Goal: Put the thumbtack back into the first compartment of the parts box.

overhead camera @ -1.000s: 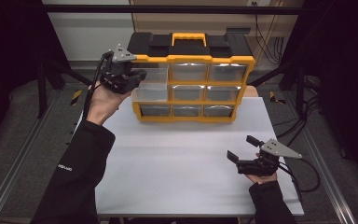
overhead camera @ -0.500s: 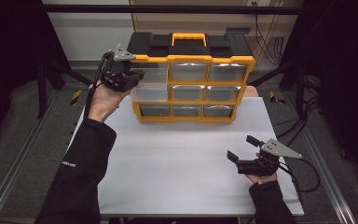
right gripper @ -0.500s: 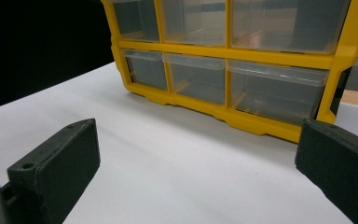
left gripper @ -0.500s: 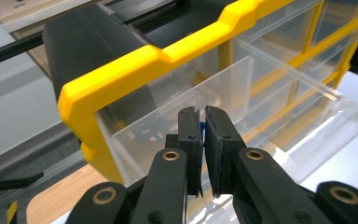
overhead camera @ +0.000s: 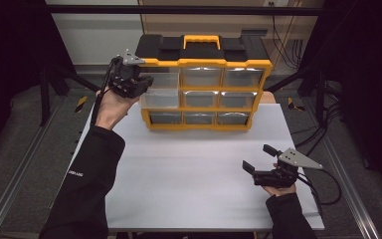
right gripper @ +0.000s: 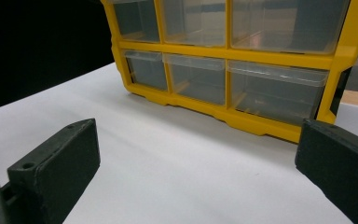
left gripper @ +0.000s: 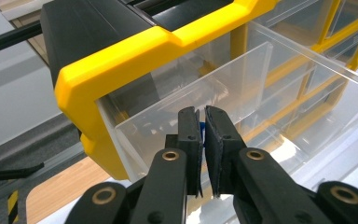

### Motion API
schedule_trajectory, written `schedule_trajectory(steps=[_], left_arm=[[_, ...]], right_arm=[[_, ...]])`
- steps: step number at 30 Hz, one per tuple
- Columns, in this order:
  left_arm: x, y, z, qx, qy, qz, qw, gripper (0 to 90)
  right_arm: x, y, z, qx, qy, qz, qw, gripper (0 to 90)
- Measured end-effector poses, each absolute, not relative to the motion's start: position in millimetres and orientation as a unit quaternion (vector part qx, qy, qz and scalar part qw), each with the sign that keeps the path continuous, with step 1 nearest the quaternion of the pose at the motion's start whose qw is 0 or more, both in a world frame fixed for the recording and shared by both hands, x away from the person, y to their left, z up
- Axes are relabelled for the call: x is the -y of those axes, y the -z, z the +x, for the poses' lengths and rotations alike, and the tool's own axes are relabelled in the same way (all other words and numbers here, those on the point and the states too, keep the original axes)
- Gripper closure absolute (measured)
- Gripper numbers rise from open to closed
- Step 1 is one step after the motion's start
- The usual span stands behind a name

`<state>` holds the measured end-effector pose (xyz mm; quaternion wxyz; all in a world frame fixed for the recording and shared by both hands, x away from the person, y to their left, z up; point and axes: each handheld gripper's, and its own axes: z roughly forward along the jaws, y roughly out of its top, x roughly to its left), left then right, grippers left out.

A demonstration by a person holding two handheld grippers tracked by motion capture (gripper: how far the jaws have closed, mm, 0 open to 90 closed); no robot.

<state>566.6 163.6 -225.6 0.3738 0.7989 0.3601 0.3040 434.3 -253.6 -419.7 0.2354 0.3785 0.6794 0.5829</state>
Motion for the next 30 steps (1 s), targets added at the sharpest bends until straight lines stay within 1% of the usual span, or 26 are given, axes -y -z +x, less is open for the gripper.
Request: schedule_trajectory(steps=[6, 13, 17, 26, 30], left_arm=[[-162.5, 226.2, 567.8, -0.363, -0.305, 0.797, 0.374, 83.5], [-163.9, 224.9, 567.5, -0.364, -0.303, 0.795, 0.379, 75.8], [-167.5, 220.6, 562.2, -0.361, -0.308, 0.788, 0.393, 70.5], [-178.0, 210.2, 541.8, -0.352, -0.316, 0.765, 0.437, 48.9], [-180.1, 209.0, 530.7, -0.335, -0.312, 0.765, 0.452, 35.1]], right_arm=[[254.1, 419.5, 433.7, -0.679, -0.584, 0.379, 0.233, 0.4], [253.5, 419.5, 433.7, -0.677, -0.585, 0.381, 0.232, 0.4], [253.9, 419.6, 434.0, -0.678, -0.585, 0.379, 0.233, 0.4], [254.6, 419.6, 433.8, -0.679, -0.584, 0.378, 0.236, 0.4], [254.5, 419.7, 434.0, -0.677, -0.585, 0.378, 0.238, 0.4]])
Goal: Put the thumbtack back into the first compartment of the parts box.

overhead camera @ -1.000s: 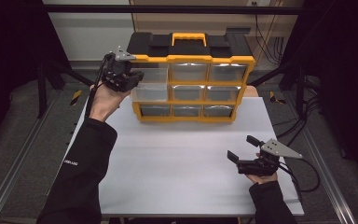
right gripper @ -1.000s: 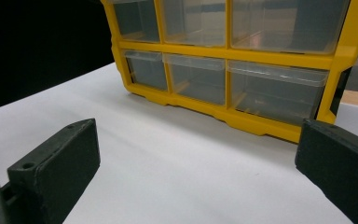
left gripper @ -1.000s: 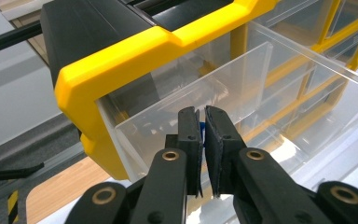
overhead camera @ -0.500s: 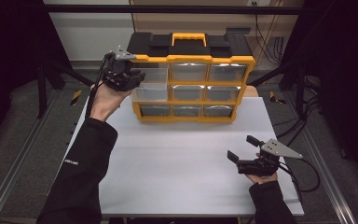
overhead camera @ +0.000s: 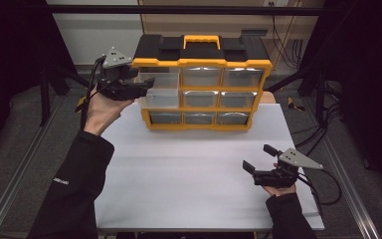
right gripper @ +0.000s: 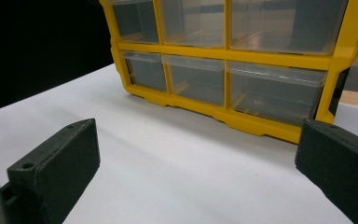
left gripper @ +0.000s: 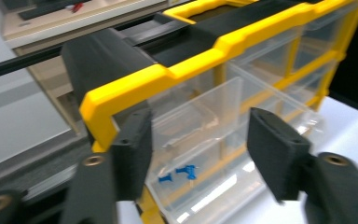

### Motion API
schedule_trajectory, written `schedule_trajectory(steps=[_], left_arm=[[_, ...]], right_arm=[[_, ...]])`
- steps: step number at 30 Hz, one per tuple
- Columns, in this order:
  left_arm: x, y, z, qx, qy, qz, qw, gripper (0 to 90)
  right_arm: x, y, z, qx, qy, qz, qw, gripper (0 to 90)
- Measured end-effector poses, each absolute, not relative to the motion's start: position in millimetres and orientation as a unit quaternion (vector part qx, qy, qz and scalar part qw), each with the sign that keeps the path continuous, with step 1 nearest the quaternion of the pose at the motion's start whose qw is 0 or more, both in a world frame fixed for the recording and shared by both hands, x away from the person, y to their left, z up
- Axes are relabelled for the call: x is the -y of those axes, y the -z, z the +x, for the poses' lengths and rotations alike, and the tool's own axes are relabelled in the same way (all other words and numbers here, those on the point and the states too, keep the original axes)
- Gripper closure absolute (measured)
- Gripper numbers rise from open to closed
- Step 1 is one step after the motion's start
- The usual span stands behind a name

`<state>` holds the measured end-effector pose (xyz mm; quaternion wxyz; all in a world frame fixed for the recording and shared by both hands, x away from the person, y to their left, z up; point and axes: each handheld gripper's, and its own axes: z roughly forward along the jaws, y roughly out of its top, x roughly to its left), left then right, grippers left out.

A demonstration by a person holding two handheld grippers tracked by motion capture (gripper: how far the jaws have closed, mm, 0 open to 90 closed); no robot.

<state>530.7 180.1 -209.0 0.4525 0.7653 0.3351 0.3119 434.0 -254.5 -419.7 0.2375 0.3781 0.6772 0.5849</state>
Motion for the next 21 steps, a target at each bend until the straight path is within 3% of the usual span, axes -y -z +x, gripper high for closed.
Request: schedule_trajectory(steps=[10, 21], left_arm=[[-184.8, 210.6, 509.9, -0.319, -0.323, 0.758, 0.469, 11.8], [-189.0, 224.2, 493.1, -0.312, -0.312, 0.757, 0.482, 5.5]], right_arm=[[254.8, 419.1, 433.3, -0.678, -0.584, 0.379, 0.236, 0.4], [255.0, 418.8, 433.3, -0.676, -0.584, 0.381, 0.236, 0.4]])
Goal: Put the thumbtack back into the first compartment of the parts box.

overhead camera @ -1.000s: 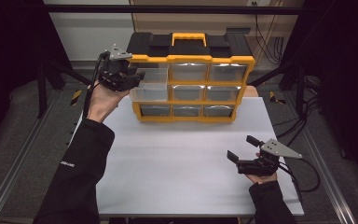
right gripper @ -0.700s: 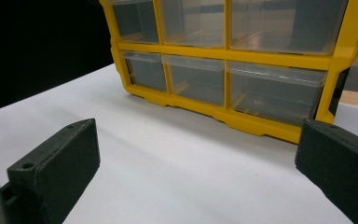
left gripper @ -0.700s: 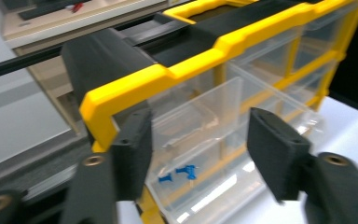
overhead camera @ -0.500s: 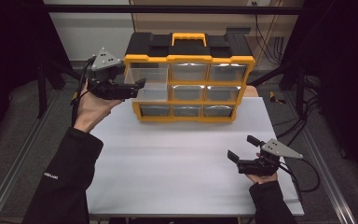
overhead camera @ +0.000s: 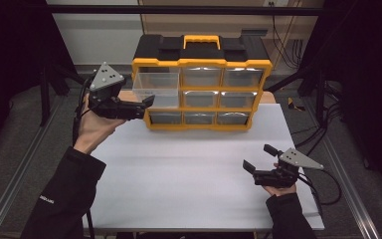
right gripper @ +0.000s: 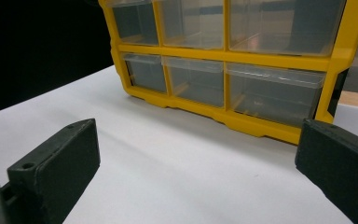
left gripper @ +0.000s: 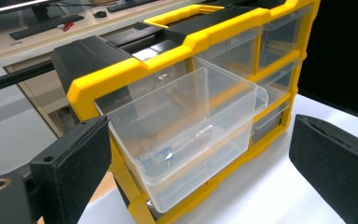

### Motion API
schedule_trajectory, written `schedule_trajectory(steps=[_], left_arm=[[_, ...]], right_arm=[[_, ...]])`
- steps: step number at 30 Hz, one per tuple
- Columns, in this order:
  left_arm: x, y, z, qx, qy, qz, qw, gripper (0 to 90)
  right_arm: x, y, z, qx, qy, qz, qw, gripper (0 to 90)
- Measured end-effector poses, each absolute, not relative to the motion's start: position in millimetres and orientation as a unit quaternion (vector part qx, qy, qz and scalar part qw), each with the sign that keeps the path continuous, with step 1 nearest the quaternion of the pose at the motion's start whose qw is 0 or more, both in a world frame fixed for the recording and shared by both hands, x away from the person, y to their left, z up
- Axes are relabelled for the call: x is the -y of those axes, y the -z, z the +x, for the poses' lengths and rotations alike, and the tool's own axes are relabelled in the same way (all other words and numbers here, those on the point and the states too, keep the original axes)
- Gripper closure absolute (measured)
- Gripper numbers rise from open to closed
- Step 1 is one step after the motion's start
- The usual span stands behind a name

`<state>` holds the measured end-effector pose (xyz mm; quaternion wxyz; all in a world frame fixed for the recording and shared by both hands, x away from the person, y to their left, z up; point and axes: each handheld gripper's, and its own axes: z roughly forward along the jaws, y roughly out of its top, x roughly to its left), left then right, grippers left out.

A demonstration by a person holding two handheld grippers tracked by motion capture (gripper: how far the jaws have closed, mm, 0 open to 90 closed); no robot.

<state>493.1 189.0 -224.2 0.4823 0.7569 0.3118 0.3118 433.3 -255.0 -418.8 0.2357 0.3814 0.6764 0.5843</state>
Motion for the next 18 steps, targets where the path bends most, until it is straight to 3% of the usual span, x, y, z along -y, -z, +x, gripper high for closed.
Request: schedule_trajectory(steps=[18], left_arm=[[-189.5, 260.5, 472.4, -0.295, -0.292, 0.770, 0.485, 5.0]], right_arm=[[255.6, 418.0, 432.7, -0.675, -0.585, 0.383, 0.235, 0.4]])
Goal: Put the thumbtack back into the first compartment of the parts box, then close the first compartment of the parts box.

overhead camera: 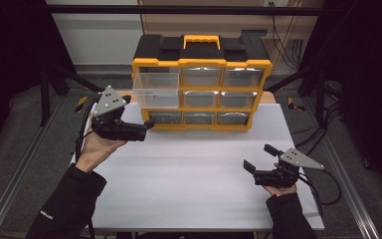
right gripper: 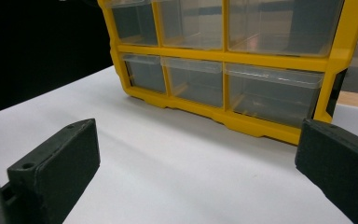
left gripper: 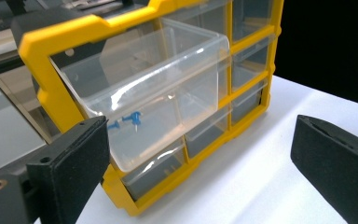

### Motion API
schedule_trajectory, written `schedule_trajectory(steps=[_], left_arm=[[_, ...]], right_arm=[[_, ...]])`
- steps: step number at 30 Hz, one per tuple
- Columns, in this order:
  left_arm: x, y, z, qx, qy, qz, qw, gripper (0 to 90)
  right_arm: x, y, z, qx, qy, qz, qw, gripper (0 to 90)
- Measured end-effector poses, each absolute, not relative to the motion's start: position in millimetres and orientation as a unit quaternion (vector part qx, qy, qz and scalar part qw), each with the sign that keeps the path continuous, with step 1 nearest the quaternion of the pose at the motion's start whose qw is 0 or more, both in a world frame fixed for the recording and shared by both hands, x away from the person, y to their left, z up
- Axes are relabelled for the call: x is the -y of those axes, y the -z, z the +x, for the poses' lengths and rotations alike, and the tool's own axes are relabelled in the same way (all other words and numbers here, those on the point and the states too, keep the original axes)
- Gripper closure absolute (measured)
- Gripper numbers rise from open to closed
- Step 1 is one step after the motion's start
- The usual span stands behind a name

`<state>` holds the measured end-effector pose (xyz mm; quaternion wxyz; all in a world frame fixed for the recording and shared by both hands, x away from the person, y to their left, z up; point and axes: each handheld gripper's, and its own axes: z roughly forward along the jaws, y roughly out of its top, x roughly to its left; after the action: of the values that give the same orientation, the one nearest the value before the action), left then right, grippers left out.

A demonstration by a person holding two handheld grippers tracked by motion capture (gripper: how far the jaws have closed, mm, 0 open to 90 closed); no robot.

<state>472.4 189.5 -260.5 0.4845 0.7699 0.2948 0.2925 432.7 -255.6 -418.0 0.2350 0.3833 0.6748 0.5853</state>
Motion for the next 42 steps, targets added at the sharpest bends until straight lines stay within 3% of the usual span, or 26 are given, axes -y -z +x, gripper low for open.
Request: schedule_trajectory(steps=[5, 9, 17, 29, 42], left_arm=[[-189.1, 271.6, 471.9, -0.297, -0.289, 0.768, 0.488, 8.7], [-189.5, 280.4, 474.3, -0.302, -0.289, 0.769, 0.484, 18.0], [-186.6, 290.1, 476.9, -0.315, -0.304, 0.756, 0.487, 52.1], [-182.8, 290.7, 490.9, -0.322, -0.303, 0.754, 0.486, 86.4], [-179.5, 287.5, 502.7, -0.305, -0.299, 0.762, 0.487, 89.6]], right_arm=[[256.8, 418.3, 433.3, -0.676, -0.586, 0.377, 0.239, 0.4], [255.6, 418.1, 432.9, -0.675, -0.585, 0.383, 0.236, 0.4], [256.4, 418.4, 433.2, -0.675, -0.587, 0.378, 0.239, 0.4], [255.6, 418.2, 432.3, -0.675, -0.587, 0.380, 0.237, 0.4], [255.1, 418.6, 432.2, -0.676, -0.588, 0.378, 0.233, 0.4]])
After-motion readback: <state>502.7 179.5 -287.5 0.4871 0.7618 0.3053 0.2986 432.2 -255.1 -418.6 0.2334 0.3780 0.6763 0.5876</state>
